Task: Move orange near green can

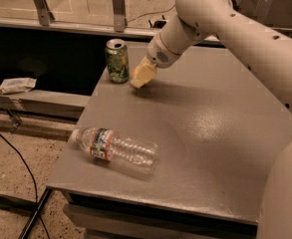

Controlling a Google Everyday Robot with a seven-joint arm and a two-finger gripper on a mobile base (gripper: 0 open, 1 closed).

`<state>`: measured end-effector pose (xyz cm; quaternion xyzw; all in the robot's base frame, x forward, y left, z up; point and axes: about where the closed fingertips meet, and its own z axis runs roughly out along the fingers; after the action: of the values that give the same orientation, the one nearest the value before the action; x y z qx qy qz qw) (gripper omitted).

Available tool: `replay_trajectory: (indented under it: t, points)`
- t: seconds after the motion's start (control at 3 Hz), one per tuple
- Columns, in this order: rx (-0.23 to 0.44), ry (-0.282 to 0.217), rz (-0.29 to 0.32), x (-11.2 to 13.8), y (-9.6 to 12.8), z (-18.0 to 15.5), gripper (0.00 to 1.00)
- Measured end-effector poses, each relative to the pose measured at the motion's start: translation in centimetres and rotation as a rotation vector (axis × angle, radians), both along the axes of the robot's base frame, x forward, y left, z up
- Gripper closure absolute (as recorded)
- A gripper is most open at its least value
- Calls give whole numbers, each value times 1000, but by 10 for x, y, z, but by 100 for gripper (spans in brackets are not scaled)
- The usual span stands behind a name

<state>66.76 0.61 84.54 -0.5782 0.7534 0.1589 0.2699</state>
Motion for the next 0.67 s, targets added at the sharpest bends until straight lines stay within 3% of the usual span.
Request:
replay_trajectory:
  t: [0.33, 0.67]
  points:
    - [-2, 3, 3, -1, 1, -2, 5]
    - [-2, 6, 5, -1, 2, -3, 0]
